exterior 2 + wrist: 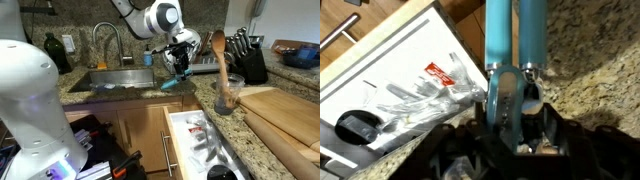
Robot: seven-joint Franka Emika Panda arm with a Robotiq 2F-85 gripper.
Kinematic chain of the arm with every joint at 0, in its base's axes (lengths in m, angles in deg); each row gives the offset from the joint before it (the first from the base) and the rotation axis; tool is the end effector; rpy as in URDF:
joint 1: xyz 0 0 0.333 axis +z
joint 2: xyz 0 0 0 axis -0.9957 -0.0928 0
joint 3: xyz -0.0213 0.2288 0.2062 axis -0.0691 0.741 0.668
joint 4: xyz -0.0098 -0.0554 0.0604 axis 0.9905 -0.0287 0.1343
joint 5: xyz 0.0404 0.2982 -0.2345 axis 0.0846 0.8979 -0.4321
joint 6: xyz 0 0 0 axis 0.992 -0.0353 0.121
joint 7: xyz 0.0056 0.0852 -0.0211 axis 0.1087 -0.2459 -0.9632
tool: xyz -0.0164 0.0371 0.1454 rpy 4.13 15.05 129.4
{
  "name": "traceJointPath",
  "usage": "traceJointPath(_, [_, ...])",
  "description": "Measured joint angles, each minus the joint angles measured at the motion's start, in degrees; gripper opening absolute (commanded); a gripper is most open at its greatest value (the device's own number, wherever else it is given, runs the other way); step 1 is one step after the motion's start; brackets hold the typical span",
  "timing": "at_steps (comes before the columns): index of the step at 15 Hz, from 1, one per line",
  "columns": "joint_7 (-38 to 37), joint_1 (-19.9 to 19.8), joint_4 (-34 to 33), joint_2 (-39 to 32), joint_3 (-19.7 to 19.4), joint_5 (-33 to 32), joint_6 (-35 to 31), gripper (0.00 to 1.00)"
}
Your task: Put the can opener in the drawer then put it back on the counter top
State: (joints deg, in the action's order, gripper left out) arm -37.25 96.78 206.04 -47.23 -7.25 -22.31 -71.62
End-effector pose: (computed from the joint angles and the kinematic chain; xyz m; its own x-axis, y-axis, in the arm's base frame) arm 0.5094 -0.0492 0.2991 0.3558 -0.8930 0.2755 -0.9061 -0.4018 -0.1324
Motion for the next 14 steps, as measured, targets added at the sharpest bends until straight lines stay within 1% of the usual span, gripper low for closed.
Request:
traceJointPath(2, [3.86, -4.56, 4.00, 6.89, 2.87, 0.01, 2.75, 0.29])
traceJointPath(3, [6.39, -6.74, 6.06, 10.15, 3.81, 1.04, 3.14, 0.29])
traceJointPath(5, [12.40, -10.97, 10.24, 16.70, 4.32, 5.38, 3.10, 0.29])
traceJointPath(6, [15.37, -13.10, 12.04, 19.56, 4.03, 8.59, 3.00, 0.29])
traceJointPath(7, [18.62, -15.39, 13.57, 22.20, 3.17, 12.30, 2.91, 0.29])
traceJointPath(9, [24.89, -19.78, 14.95, 25.39, 0.21, 19.01, 2.87, 0.29])
traceJointPath(12, [36.30, -24.48, 15.16, 25.39, -7.25, 31.02, 2.88, 0.29])
traceJointPath(14, [44.18, -25.86, 15.12, 23.23, -12.98, 40.25, 2.76, 0.80])
